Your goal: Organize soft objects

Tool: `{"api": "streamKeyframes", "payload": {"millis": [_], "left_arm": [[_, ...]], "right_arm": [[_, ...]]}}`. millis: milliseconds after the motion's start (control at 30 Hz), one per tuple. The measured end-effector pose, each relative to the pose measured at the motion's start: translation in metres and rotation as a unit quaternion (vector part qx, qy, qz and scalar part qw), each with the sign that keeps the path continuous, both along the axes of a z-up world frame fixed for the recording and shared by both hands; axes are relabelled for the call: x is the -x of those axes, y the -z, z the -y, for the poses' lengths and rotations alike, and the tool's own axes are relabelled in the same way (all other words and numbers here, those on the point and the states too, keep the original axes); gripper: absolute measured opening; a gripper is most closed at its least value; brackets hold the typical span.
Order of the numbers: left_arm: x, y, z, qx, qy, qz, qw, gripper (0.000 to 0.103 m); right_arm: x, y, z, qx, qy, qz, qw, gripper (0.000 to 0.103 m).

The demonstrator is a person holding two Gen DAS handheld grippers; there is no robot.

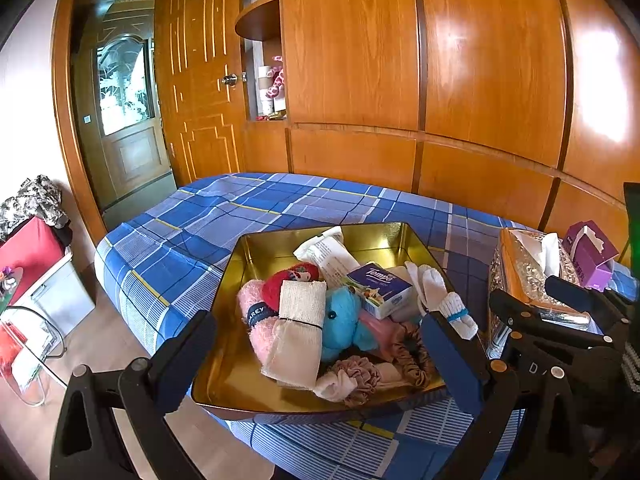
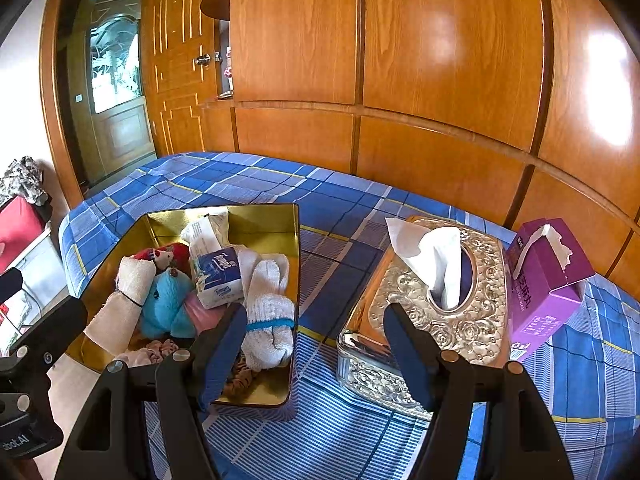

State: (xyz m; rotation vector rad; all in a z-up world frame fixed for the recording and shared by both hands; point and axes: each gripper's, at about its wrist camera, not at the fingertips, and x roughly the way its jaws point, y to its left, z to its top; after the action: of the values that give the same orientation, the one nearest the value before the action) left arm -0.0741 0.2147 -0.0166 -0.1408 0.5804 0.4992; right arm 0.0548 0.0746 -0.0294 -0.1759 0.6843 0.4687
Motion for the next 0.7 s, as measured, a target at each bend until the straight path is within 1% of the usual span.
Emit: {"api": "streamKeyframes", "payload": {"millis": [700], "left_arm": [[-0.0007,0.0017,-0.001,0.001,0.001,-0.003,1.0,0.103]], "right_arm": [[-0.0002,0.0005,-0.0006,0.0,0.003,-0.001,1.0,0.072]]}}
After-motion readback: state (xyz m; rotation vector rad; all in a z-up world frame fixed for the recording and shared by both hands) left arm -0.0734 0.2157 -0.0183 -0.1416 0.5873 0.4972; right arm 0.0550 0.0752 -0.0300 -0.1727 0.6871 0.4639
